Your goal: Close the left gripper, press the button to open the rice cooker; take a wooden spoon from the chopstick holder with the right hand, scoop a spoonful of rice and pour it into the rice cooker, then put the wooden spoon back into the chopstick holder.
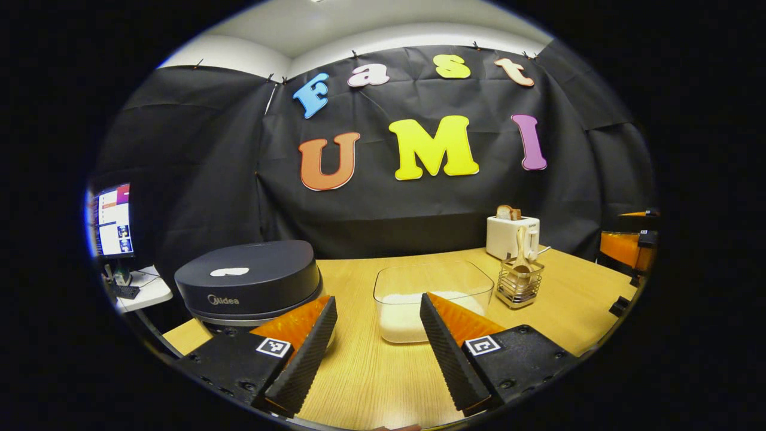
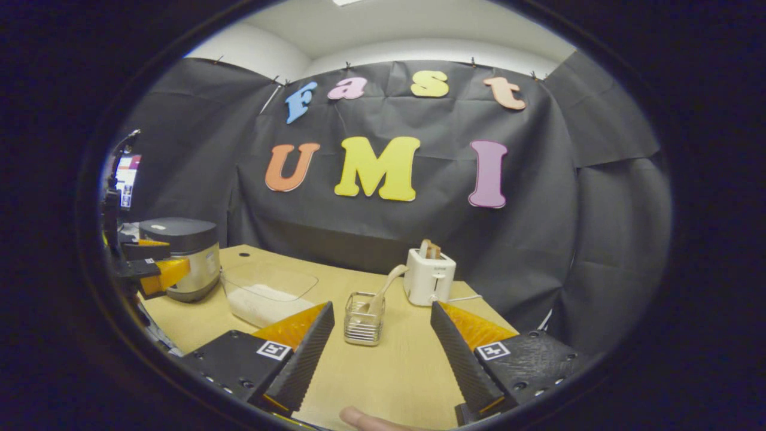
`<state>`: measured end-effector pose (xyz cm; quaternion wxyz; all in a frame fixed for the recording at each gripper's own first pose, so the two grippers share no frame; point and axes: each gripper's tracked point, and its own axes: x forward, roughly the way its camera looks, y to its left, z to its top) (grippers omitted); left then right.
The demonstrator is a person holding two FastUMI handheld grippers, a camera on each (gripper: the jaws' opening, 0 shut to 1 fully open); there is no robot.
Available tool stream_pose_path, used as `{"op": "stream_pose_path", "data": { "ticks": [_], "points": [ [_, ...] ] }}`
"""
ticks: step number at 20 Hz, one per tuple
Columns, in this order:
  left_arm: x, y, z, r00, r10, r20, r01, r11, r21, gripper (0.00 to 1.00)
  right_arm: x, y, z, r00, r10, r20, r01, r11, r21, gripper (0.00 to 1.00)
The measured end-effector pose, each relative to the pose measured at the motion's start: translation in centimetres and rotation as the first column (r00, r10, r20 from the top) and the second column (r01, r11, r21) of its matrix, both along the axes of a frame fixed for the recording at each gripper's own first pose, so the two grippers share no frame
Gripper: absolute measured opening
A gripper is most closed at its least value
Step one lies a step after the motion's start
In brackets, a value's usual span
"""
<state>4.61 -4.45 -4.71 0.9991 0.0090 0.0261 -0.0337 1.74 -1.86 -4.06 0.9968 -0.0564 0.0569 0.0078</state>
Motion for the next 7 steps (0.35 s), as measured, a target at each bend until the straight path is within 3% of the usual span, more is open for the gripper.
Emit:
{"op": "stream_pose_path", "data": {
  "ticks": [4, 7],
  "points": [
    [4.0, -1.4, -2.7, 0.997, 0.018, -0.072, -0.019, 1.0, -0.015, 0.9, 3.7, 0.0, -2.6, 0.998, 0.055, -0.024, -0.054, 0.998, 0.037, 0.95],
    [5.4, -1.6, -2.4, 0.999, 0.035, -0.042, -0.035, 0.999, 0.001, 0.9, 5.9, -0.9, -3.8, 0.997, 0.072, -0.022, -0.07, 0.994, 0.088, 0.95]
  ]
}}
